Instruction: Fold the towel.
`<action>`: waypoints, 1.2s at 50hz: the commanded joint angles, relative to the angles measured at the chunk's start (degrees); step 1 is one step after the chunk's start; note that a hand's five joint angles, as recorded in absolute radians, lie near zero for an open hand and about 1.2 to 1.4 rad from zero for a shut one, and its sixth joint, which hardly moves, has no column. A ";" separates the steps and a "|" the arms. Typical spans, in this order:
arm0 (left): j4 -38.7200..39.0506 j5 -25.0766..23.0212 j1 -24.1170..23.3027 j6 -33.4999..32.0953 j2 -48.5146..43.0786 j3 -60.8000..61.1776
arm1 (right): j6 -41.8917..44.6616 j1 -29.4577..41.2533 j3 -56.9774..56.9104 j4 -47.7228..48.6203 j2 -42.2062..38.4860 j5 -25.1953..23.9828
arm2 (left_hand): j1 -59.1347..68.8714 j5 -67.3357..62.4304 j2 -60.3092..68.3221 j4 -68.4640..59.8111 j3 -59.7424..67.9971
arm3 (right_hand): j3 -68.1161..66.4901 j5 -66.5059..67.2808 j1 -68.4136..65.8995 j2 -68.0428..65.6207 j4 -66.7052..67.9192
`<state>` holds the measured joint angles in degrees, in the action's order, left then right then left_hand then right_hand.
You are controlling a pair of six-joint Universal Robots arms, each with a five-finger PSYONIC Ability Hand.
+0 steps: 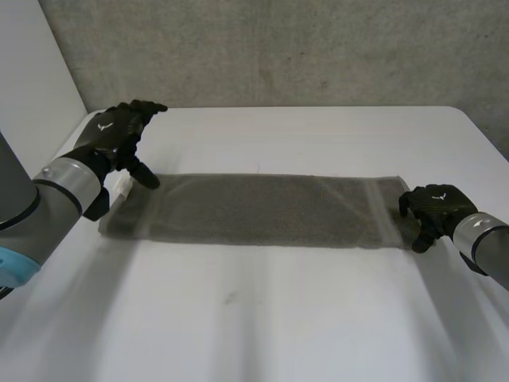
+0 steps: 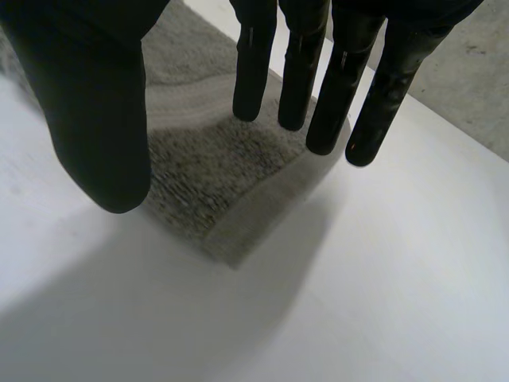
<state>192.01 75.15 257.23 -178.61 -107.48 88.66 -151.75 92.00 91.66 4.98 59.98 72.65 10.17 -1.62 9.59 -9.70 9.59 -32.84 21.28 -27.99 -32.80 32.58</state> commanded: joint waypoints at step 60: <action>-2.17 0.17 -0.06 -0.24 2.01 4.33 | 12.00 38.60 -15.63 16.38 -8.74 3.64 | -0.13 1.57 0.46 -0.35 0.46 | -47.16 48.72 -52.01 -47.20 47.42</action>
<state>188.23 75.24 257.17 -178.77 -105.39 92.35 -142.00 123.54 78.35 20.41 59.00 76.93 10.17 -1.62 9.53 -9.65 9.59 -68.24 55.94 -54.44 -67.11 68.42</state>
